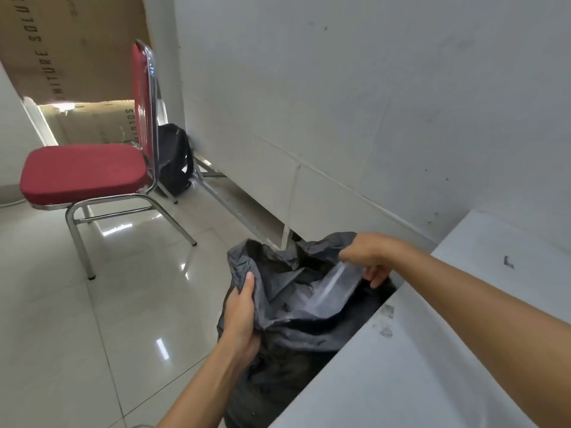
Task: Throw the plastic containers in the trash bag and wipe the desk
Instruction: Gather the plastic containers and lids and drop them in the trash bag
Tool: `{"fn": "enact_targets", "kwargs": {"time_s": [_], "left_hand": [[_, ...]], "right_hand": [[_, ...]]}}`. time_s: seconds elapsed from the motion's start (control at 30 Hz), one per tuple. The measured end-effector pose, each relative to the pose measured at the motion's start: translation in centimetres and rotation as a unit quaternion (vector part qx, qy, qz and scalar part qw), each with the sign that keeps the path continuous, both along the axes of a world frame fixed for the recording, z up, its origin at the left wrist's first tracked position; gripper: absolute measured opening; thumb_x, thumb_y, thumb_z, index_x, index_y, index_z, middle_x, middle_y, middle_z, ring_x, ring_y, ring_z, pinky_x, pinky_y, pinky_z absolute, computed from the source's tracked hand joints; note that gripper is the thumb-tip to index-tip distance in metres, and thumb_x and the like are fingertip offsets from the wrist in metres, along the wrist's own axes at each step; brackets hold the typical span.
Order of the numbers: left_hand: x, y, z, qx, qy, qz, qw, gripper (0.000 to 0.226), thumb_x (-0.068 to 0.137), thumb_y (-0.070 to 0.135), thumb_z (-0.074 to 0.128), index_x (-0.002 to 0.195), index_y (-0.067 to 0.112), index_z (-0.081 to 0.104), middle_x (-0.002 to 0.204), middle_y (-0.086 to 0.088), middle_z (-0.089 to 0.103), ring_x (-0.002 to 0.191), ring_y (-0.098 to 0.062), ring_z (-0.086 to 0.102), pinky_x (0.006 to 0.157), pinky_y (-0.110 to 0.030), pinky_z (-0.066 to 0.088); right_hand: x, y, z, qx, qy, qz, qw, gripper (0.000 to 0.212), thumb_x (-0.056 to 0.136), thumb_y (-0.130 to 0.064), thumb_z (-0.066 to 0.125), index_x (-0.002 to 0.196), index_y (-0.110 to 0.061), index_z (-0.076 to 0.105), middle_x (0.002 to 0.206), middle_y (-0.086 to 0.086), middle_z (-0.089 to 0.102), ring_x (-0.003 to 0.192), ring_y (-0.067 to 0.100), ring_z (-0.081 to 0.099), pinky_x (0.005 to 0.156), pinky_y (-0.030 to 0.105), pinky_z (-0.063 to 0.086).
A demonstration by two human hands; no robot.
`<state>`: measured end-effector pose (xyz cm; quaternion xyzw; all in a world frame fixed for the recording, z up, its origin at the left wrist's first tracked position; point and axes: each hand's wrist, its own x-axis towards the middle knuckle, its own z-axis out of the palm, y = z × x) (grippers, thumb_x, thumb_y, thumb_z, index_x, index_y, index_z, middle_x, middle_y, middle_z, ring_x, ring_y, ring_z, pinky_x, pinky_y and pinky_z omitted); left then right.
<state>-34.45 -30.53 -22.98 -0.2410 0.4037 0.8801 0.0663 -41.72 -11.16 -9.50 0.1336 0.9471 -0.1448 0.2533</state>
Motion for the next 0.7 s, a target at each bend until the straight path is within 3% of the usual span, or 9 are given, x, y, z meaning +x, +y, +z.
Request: {"fn": "enact_targets", "kwargs": {"time_s": [0.07, 0.23, 0.37, 0.43, 0.57, 0.7], "left_hand": [[0.6, 0.1, 0.6, 0.002, 0.021, -0.007, 1.000, 0.040, 0.099, 0.043, 0.051, 0.131, 0.019, 0.060, 0.123, -0.011, 0.072, 0.113, -0.032, 0.068, 0.102, -0.054, 0.050], [1.5, 0.6, 1.9, -0.018, 0.056, -0.032, 0.998, 0.033, 0.100, 0.046, 0.044, 0.116, 0.026, 0.065, 0.122, -0.009, 0.073, 0.114, -0.030, 0.068, 0.105, -0.053, 0.048], [1.9, 0.5, 2.1, -0.031, 0.056, -0.034, 0.997, 0.046, 0.088, 0.058, 0.048, 0.119, 0.027, 0.064, 0.125, -0.009, 0.071, 0.117, -0.030, 0.067, 0.108, -0.053, 0.045], [2.1, 0.5, 2.3, -0.046, 0.051, -0.035, 0.997, 0.052, 0.086, 0.060, 0.047, 0.121, 0.026, 0.064, 0.126, -0.008, 0.071, 0.117, -0.029, 0.067, 0.109, -0.052, 0.044], [3.6, 0.7, 3.6, -0.084, 0.059, -0.078, 0.992, 0.041, 0.099, 0.046, 0.049, 0.127, 0.019, 0.062, 0.124, -0.008, 0.072, 0.114, -0.027, 0.069, 0.107, -0.048, 0.047], [4.7, -0.1, 5.0, -0.170, 0.028, -0.134, 0.976, 0.051, 0.096, 0.037, 0.060, 0.141, 0.017, 0.051, 0.141, -0.004, 0.059, 0.123, -0.021, 0.060, 0.109, -0.044, 0.044]], "right_hand": [[-0.5, -0.6, -1.1, 0.038, -0.014, 0.016, 0.999, 0.034, 0.095, -0.028, 0.051, 0.113, 0.000, 0.053, 0.094, 0.021, 0.063, 0.059, 0.029, 0.068, 0.073, 0.041, 0.064], [-1.4, -2.3, -3.9, -0.086, -0.059, 0.007, 0.995, 0.044, 0.099, -0.022, 0.057, 0.134, 0.003, 0.048, 0.117, 0.031, 0.066, 0.080, 0.033, 0.074, 0.076, 0.043, 0.064], [-1.2, -2.1, -4.4, -0.011, -0.010, 0.072, 0.997, 0.031, 0.095, -0.020, 0.055, 0.119, 0.000, 0.061, 0.103, 0.022, 0.070, 0.084, 0.031, 0.074, 0.078, 0.041, 0.063], [-0.8, -1.6, -3.8, -0.020, 0.011, 0.088, 0.996, 0.030, 0.093, -0.017, 0.054, 0.117, -0.002, 0.063, 0.104, 0.019, 0.071, 0.087, 0.030, 0.075, 0.076, 0.040, 0.064], [1.3, -1.0, -1.4, -0.115, 0.080, 0.079, 0.987, 0.026, 0.092, -0.014, 0.055, 0.112, -0.010, 0.072, 0.100, 0.014, 0.076, 0.090, 0.026, 0.075, 0.074, 0.036, 0.063], [4.7, -0.3, 1.5, -0.241, 0.131, 0.045, 0.961, 0.020, 0.095, -0.017, 0.059, 0.111, -0.014, 0.072, 0.103, 0.007, 0.073, 0.090, 0.017, 0.074, 0.077, 0.027, 0.062]]}}
